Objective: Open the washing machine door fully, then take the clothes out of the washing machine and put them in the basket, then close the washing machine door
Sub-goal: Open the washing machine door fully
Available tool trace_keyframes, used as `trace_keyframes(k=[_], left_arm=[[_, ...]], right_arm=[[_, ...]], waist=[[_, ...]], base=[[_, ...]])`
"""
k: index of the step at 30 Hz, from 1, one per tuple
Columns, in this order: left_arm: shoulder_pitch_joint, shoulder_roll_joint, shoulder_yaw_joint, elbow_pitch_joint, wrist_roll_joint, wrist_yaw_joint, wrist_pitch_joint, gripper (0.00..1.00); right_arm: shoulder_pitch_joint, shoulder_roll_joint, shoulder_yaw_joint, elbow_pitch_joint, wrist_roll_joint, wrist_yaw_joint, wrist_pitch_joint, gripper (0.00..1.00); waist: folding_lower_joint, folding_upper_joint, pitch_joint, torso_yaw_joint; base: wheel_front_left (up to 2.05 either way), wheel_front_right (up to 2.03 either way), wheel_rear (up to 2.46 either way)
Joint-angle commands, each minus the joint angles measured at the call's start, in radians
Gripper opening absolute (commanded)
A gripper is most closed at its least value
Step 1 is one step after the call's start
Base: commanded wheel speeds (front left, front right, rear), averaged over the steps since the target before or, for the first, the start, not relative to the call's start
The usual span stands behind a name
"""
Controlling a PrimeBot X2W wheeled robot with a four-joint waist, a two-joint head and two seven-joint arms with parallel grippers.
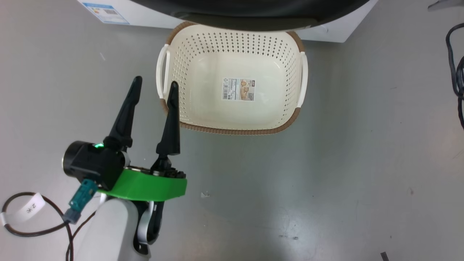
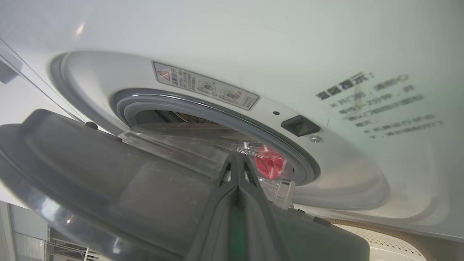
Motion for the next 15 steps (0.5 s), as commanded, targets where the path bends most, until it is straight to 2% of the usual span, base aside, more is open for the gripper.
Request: trace_keyframes(k=[1,15], left_arm=[[0.007,0.019,0.037,-0.020,-0.002,0.000,-0.008,1.00],[0.022,0.019,0.053,-0.024,0.000,0.001,-0.008,1.00]], right_arm=[[0.023,0.032,0.026,-0.043,0.012,0.008,0.015,0.00],[0.112,0.028,0.063,-0.122,0.023,0.008,0.044,0.00]], waist=[[0.0000,-0.0001,-0.008,-0.003],[0.0000,-0.0001,-0.053,-0.005]], base=[[0.00,0.00,0.00],[0.00,0.00,0.00]])
